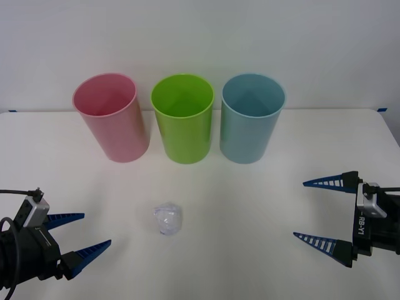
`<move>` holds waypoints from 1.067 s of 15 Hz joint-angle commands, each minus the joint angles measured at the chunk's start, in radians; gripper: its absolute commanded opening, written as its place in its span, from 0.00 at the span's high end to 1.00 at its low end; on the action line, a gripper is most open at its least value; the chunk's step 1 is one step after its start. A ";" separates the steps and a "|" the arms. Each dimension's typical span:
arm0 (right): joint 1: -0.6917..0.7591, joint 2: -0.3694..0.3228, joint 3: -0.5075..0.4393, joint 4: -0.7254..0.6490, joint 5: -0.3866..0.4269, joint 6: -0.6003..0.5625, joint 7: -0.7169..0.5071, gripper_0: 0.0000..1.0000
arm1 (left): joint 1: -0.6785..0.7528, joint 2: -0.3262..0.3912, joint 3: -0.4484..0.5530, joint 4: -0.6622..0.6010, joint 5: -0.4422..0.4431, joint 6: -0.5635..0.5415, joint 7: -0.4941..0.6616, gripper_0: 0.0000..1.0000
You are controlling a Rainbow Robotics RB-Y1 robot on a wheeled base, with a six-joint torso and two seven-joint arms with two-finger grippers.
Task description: Put cans in the blue bin and PET bottles in the pink bin and trash in the green bin.
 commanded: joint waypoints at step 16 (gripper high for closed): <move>0.000 0.000 0.000 0.000 0.000 0.000 0.000 0.00 | 0.000 0.000 0.000 0.000 0.000 0.000 0.000 0.00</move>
